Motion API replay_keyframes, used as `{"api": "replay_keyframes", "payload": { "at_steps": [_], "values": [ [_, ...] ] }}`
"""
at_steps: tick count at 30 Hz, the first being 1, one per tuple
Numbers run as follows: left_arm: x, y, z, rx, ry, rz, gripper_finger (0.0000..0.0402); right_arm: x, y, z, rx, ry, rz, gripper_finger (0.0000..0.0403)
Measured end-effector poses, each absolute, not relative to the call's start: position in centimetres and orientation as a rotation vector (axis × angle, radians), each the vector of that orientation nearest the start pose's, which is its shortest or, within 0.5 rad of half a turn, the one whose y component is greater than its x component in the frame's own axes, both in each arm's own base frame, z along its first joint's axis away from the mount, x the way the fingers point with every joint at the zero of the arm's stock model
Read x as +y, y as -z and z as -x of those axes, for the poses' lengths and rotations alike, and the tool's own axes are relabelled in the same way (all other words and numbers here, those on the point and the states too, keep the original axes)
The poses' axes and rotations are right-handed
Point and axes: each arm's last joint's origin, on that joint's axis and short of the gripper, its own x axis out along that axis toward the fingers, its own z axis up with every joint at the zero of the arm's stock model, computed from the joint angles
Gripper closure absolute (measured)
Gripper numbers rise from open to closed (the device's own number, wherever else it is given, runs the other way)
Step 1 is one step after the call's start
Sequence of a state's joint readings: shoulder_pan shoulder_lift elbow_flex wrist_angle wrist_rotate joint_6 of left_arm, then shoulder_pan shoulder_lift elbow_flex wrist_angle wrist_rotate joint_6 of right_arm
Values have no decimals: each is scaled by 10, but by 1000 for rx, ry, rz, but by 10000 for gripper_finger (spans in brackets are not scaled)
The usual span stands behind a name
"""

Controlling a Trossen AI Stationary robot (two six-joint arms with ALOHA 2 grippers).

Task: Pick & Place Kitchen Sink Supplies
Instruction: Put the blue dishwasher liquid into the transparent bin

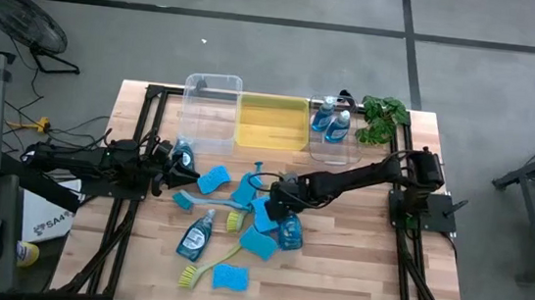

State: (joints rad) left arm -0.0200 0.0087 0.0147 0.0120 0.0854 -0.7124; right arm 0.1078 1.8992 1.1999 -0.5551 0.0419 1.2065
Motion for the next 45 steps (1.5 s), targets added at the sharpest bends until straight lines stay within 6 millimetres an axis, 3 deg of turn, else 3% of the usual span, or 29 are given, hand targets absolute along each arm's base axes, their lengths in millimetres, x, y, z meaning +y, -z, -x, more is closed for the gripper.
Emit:
{"api": "replay_keyframes", "payload": {
  "at_steps": [9,21,37,45],
  "values": [
    [-4,-169,-97,20,108,711,296,38,-149,-355,1162,699,-946,268],
    [-4,-169,-97,20,107,711,296,37,-152,-356,1124,721,-920,269],
    [-4,-169,-97,20,108,711,296,26,-225,-384,854,855,-556,271],
    [-4,-169,-97,20,108,711,296,22,-245,-389,689,977,-438,271]
  ]
}}
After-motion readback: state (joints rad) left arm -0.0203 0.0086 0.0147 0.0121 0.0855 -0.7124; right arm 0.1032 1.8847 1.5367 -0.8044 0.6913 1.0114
